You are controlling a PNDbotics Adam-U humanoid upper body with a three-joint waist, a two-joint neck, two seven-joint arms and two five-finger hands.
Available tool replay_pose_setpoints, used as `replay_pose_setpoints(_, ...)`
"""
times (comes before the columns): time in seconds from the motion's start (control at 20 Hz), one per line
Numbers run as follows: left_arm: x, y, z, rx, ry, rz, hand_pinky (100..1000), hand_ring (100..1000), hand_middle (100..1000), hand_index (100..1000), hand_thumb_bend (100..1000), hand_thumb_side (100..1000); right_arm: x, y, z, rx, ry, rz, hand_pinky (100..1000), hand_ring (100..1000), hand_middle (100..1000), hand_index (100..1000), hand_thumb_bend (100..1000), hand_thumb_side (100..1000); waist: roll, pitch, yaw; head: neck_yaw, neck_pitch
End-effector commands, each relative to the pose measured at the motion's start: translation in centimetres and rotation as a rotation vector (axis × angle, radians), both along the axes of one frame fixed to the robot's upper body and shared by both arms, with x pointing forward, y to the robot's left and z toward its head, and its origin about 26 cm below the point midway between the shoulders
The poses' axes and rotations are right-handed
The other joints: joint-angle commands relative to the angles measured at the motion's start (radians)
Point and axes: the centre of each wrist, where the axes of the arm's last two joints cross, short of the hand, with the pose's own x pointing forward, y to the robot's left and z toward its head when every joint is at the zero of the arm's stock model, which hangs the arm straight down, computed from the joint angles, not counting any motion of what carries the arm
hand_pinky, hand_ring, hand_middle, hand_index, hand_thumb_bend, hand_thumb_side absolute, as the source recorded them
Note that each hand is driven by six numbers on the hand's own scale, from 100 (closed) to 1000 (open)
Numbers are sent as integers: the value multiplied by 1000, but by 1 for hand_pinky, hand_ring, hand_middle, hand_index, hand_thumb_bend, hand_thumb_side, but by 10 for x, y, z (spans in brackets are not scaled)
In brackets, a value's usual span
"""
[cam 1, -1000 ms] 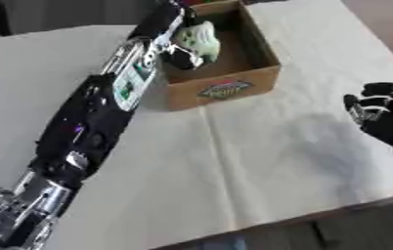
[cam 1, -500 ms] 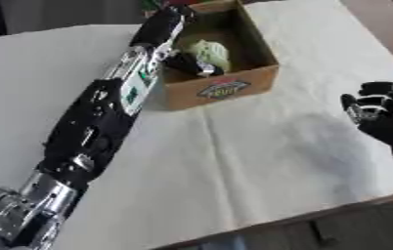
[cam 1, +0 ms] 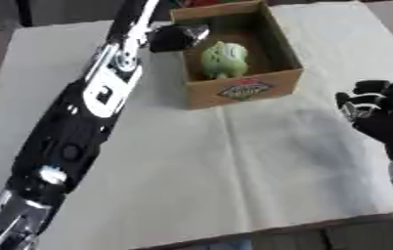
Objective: Pick up objects on the table and place them in the box.
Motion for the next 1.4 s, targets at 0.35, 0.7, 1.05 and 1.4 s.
replay_pose_setpoints(0.35, -60, 62, 0, -346, 40, -15, 676, 655, 615, 696, 463, 362, -1, -11, 12, 9, -50, -47, 581, 615, 590, 648, 379, 100, -14, -14, 78, -34, -4)
replay_pose_setpoints(0.7, -76, 94, -32, -483, 93, 76, 663, 636, 597, 687, 437, 343, -4, -17, 13, 17, -60, -75, 581, 615, 590, 647, 380, 100, -16, -16, 103, -37, 1)
replay_pose_setpoints(1.05, -86, 106, -53, -550, 128, 136, 660, 624, 586, 686, 443, 347, -5, -19, 13, 20, -64, -90, 581, 615, 590, 647, 380, 100, -18, -13, 112, -37, 3)
replay_pose_setpoints(1.4, -90, 107, -64, -572, 160, 141, 658, 617, 578, 685, 449, 347, -6, -20, 12, 25, -62, -98, 581, 615, 590, 647, 380, 100, -16, -10, 123, -36, 4)
